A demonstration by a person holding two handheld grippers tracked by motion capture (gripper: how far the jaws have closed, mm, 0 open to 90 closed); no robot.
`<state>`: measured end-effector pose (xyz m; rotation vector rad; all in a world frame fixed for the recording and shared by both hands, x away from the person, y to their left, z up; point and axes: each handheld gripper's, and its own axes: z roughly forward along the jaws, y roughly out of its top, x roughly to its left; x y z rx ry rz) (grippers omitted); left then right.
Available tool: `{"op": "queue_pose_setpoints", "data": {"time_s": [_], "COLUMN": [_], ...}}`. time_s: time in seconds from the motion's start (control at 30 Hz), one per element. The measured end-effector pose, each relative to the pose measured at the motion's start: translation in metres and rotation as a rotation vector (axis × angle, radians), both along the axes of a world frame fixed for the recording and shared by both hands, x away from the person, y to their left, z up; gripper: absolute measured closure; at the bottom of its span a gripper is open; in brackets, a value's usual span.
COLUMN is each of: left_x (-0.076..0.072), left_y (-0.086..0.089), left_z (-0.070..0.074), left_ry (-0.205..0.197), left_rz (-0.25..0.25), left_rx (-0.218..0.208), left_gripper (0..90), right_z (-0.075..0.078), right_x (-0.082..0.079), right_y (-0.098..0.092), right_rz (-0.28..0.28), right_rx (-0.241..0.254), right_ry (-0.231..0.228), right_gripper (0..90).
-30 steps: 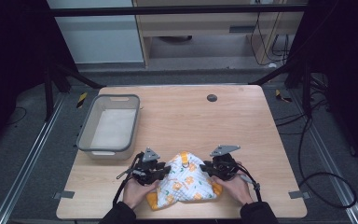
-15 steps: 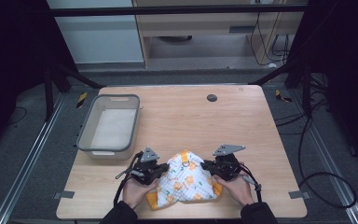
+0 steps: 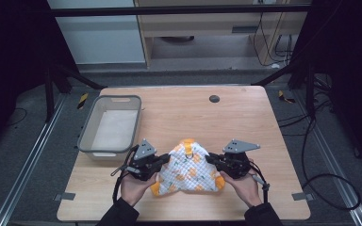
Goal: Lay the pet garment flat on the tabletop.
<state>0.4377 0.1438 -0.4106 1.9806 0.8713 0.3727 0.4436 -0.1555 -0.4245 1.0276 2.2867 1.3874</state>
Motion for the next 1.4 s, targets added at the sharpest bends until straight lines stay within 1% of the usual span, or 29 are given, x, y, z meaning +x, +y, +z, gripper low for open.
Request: {"op": "queue_pose_setpoints", "data": {"time_s": [0.03,0.07,0.13,0.17,0.23,0.3,0.33,0.37,0.4,0.43,0.47,0.5,0.53,0.57,0.6,0.63,0.67,0.7,0.73,0.77,0.8,0.83,0.9,0.93,1.03,1.1,1.2,1.33,1.4], "left_x": [0.002,0.002,0.004,0.006,0.008,0.015,0.015,0.019,0.025,0.034,0.037,0.046,0.054,0.062,0.067,0.078,0.078,0.081,0.081,0.078,0.078,0.074,0.067,0.059,0.050,0.039,0.029,0.021,0.018], "left_y": [-0.002,-0.002,-0.006,-0.009,-0.010,-0.014,-0.014,-0.016,-0.017,-0.020,-0.021,-0.023,-0.024,-0.025,-0.026,-0.024,-0.024,-0.018,-0.018,-0.012,-0.012,-0.008,0.000,0.007,0.016,0.026,0.035,0.042,0.044], "left_z": [0.006,0.006,0.014,0.020,0.024,0.030,0.030,0.032,0.032,0.031,0.030,0.027,0.023,0.019,0.015,0.007,0.007,0.002,0.002,0.001,0.001,0.000,0.000,0.000,-0.001,-0.006,-0.015,-0.027,-0.033], "left_ry": [-0.017,-0.017,-0.055,-0.079,-0.096,-0.128,-0.128,-0.136,-0.140,-0.147,-0.148,-0.138,-0.116,-0.099,-0.095,-0.069,-0.069,-0.035,-0.035,-0.035,-0.035,-0.039,-0.050,-0.066,-0.068,-0.062,-0.044,-0.026,-0.014], "left_rz": [0.006,0.006,0.016,0.021,0.029,0.050,0.050,0.061,0.072,0.097,0.106,0.129,0.140,0.153,0.178,0.235,0.235,0.252,0.252,0.250,0.250,0.243,0.228,0.218,0.206,0.197,0.182,0.172,0.166], "left_rx": [-0.010,-0.010,0.002,-0.007,-0.010,-0.010,-0.010,-0.005,0.001,0.003,0.002,0.002,-0.006,-0.008,-0.001,-0.007,-0.007,-0.037,-0.037,-0.040,-0.040,-0.038,-0.009,0.013,0.036,0.077,0.104,0.108,0.106], "left_gripper": [89.7,89.7,89.7,89.7,89.7,89.6,89.6,89.6,89.6,89.4,89.4,88.7,88.7,83.5,83.5,65.0,58.6,52.3,47.4,43.6,41.5,39.1,37.4,34.3,31.6,31.6,31.0,33.0,33.9], "right_z": [0.002,0.002,0.008,0.013,0.015,0.020,0.020,0.021,0.021,0.018,0.018,0.013,0.013,0.005,0.005,-0.002,-0.002,-0.006,-0.006,-0.006,-0.006,-0.004,-0.002,0.001,0.002,0.002,-0.002,-0.010,-0.019], "right_x": [0.001,0.001,0.003,0.005,0.006,0.013,0.013,0.019,0.019,0.033,0.033,0.046,0.046,0.060,0.060,0.068,0.068,0.071,0.071,0.067,0.067,0.061,0.059,0.050,0.043,0.034,0.024,0.014,0.009], "right_y": [0.000,0.000,0.000,0.001,0.001,0.003,0.003,0.004,0.004,0.007,0.007,0.009,0.009,0.012,0.012,0.014,0.014,0.013,0.013,0.008,0.008,0.001,-0.002,-0.012,-0.020,-0.031,-0.040,-0.047,-0.049], "right_rz": [-0.005,-0.005,-0.017,-0.036,-0.043,-0.090,-0.090,-0.128,-0.128,-0.196,-0.196,-0.244,-0.244,-0.288,-0.288,-0.319,-0.319,-0.333,-0.333,-0.327,-0.327,-0.310,-0.303,-0.282,-0.266,-0.245,-0.233,-0.213,-0.192], "right_rx": [0.005,0.005,0.015,0.025,0.029,0.048,0.048,0.048,0.048,0.021,0.021,-0.007,-0.007,-0.053,-0.053,-0.110,-0.110,-0.142,-0.142,-0.145,-0.145,-0.138,-0.136,-0.122,-0.106,-0.086,-0.085,-0.090,-0.091], "right_ry": [-0.011,-0.011,-0.033,-0.057,-0.066,-0.104,-0.104,-0.130,-0.130,-0.157,-0.157,-0.154,-0.154,-0.133,-0.133,-0.131,-0.131,-0.132,-0.132,-0.155,-0.155,-0.163,-0.164,-0.166,-0.154,-0.131,-0.116,-0.097,-0.065], "right_gripper": [82.7,82.7,82.7,82.7,82.6,82.5,82.5,82.2,82.2,81.1,81.1,78.5,78.5,73.2,73.2,66.5,66.5,60.9,60.9,56.4,56.4,52.5,50.6,46.9,43.0,37.6,35.9,34.5,34.2]}}
